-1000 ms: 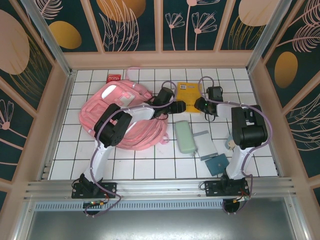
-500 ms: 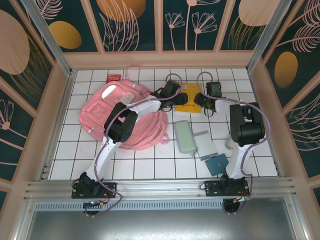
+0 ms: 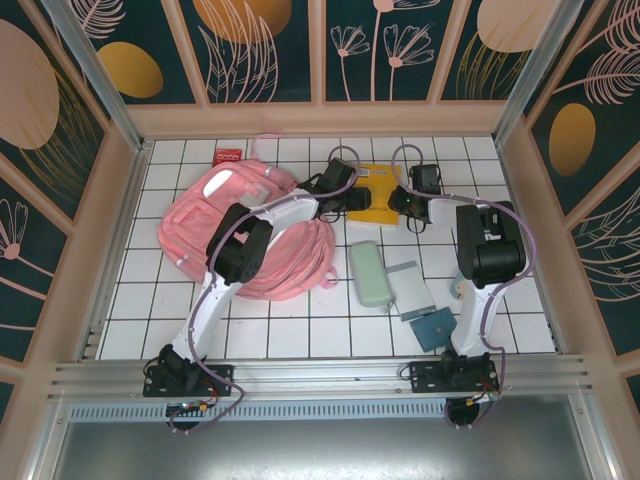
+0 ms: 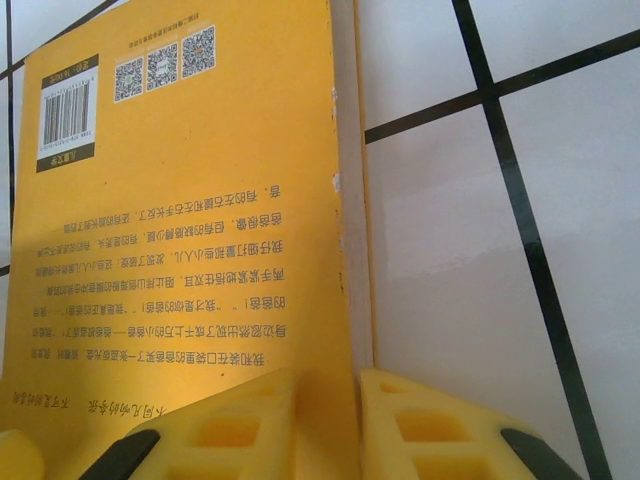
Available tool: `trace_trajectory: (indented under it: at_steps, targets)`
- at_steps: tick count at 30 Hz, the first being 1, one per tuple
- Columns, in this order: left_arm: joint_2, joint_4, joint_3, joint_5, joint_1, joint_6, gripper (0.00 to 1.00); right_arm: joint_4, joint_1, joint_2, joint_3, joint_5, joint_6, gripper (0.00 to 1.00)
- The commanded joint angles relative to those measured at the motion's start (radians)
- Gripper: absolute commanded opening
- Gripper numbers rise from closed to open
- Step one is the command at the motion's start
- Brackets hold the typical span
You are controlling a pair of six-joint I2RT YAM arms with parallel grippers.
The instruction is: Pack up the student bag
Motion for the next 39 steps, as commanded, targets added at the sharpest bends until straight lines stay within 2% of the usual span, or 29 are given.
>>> trace_trajectory:
  at_steps: [1,8,12,16,22,27,31,39]
  targets:
    - [0.003,0.096,-0.035,0.248,-0.023,-0.025,0.63,-0.013,0.009,0.038,0.005,-0.059,-0.005,0.21]
    - [-0.084,0.397,-0.175,0.446,-0.017,-0.14,0.62,-0.016,0.007,0.036,0.005,-0.062,-0.002,0.21]
    - [-0.117,0.485,-0.216,0.479,-0.012,-0.173,0.62,-0.016,0.007,0.032,0.004,-0.063,-0.001,0.21]
    - [-0.104,0.466,-0.197,0.47,-0.007,-0.173,0.6,-0.015,0.006,0.028,0.005,-0.065,0.001,0.21]
    - [-0.087,0.684,-0.261,0.549,0.004,-0.301,0.6,-0.019,0.006,0.018,0.0,-0.06,0.003,0.21]
    - [-0.098,0.641,-0.252,0.536,0.01,-0.278,0.6,-0.02,0.005,0.014,0.0,-0.063,0.003,0.21]
    - [-0.1,0.737,-0.277,0.558,0.013,-0.332,0.6,-0.018,0.006,0.017,0.0,-0.069,0.008,0.21]
    - [-0.072,0.661,-0.247,0.509,0.015,-0.298,0.59,-0.021,0.006,0.001,-0.004,-0.063,0.005,0.21]
